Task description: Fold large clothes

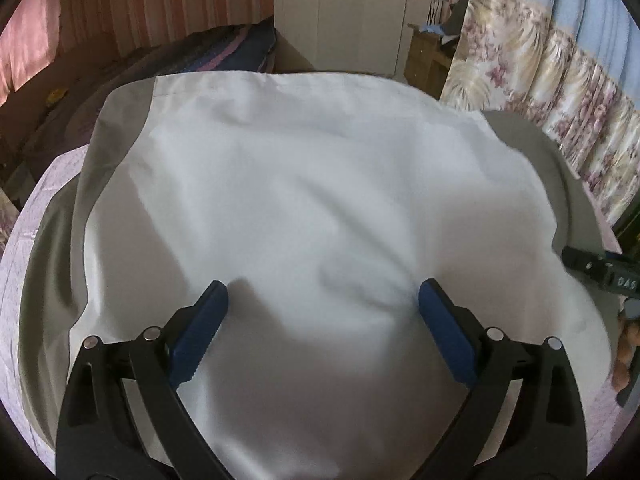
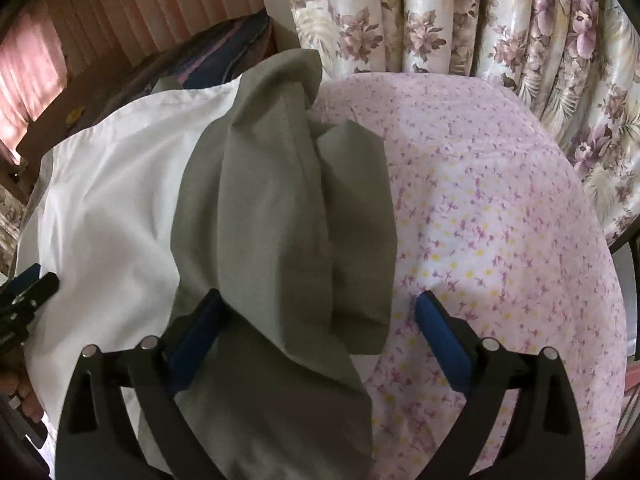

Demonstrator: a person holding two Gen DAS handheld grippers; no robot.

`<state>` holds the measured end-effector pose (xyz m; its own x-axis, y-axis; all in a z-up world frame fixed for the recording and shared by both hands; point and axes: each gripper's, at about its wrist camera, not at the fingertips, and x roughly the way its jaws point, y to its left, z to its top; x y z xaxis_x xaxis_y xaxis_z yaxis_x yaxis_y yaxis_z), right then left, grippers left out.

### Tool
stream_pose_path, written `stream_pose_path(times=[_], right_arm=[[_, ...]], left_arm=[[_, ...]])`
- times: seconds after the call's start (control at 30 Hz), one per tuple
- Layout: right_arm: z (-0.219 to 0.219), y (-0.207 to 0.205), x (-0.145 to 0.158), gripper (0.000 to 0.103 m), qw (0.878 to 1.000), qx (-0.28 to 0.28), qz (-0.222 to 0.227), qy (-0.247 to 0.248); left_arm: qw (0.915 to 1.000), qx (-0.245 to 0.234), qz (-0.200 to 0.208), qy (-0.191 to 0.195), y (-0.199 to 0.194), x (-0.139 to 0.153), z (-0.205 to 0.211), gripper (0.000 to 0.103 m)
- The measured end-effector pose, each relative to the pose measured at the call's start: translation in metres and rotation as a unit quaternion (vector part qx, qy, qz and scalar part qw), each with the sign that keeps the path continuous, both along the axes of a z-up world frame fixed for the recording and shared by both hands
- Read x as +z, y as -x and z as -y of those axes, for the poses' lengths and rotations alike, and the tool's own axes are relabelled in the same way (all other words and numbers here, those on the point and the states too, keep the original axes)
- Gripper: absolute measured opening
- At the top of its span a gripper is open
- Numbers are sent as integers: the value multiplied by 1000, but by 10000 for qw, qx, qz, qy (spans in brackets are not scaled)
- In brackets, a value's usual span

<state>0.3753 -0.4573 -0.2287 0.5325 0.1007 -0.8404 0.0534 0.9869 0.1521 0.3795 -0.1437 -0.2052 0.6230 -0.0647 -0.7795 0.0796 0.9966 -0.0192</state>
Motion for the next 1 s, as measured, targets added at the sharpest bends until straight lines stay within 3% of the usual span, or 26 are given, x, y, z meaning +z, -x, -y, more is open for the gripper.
stream_pose_path(times=[0.07,0.17,0.2,0.33,0.4,0.6,0.8,1.0], right_arm=[[0,1,1,90,10000,29,-15,-75],[-1,4,4,73,9994,195,66,-273],[-4,5,6,59,9994,256,89,-232],[-17,5,16,39,9985,506,160,-100],[-19,7,21,23,9982,511,265,-153],[-20,9,48,12,9964,540,509,-403],[-34,17,107,11,9869,743,975,-1049],[-81,19,156,11,9746,1107,1251,-1494]], left_arm=[[10000,-7,-36,25,-2,-3,0,96],[10000,-23,-49,75,-4,-6,-1,95],[10000,-38,-49,55,-4,-7,-1,95],[10000,-46,-45,12,-5,-9,0,95],[10000,-40,-43,0,-5,-9,1,95],[9999,-56,-61,-96,-6,-11,4,95],[9994,-137,-92,-300,-10,-14,10,95],[9994,-201,-97,281,-8,6,-13,87]])
